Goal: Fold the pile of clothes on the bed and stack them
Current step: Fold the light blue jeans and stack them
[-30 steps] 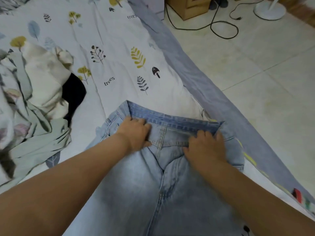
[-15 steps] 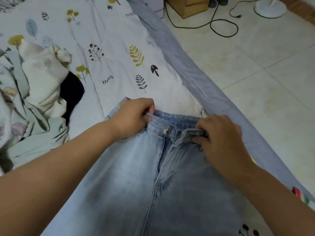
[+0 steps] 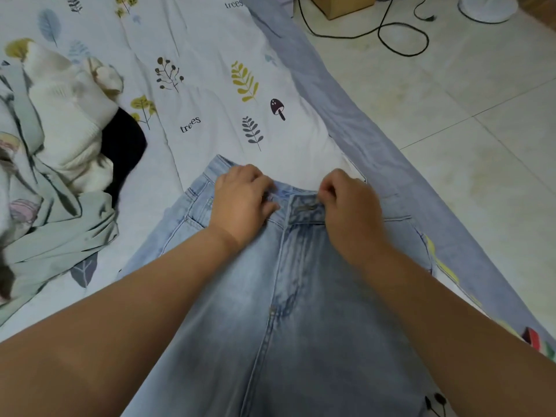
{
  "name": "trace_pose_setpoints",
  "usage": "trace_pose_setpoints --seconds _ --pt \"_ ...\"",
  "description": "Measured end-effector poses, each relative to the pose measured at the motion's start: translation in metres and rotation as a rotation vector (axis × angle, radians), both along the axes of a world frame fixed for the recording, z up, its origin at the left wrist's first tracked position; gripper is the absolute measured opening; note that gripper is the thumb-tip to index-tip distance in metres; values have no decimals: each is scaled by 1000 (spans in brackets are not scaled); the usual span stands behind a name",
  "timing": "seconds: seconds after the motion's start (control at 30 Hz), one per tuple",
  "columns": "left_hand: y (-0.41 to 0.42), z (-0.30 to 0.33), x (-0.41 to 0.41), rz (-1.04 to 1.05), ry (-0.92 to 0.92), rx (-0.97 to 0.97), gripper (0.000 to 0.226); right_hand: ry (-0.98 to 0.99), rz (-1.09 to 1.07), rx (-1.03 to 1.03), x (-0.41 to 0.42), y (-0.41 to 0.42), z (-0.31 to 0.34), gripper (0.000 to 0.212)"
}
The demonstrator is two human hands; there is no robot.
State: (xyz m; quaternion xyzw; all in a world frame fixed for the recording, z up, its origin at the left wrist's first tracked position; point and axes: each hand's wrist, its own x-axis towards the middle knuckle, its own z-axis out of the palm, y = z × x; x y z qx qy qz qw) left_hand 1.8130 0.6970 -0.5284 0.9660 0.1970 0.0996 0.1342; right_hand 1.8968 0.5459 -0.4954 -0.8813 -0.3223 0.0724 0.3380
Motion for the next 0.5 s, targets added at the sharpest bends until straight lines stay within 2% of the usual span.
trace_pose_setpoints --seconds 0.03,0.07,0.13,0.17,0.23,0.37,0.43,0.5 --pt "3 -3 -4 42 35 -10 41 22 38 -107 1 4 -6 10" --pt "6 -7 -10 89 58 -9 49 43 73 -258 0 7 -11 15" --pt "14 -10 -22 178 45 14 52 62 171 -557 -2 12 -21 43" --pt "18 -11 -30 224 29 29 50 36 199 -624 -3 14 -24 51" --pt "27 -14 -45 348 12 40 49 -35 198 -646 -6 16 -28 52" --pt "47 -21 -67 633 117 -43 47 -42 231 -654 -9 23 -34 34" --pt "56 -23 -71 655 138 -144 29 -42 229 -596 -6 29 -31 28" --pt "63 -22 -71 657 10 -260 30 -78 153 -467 -4 35 -31 27"
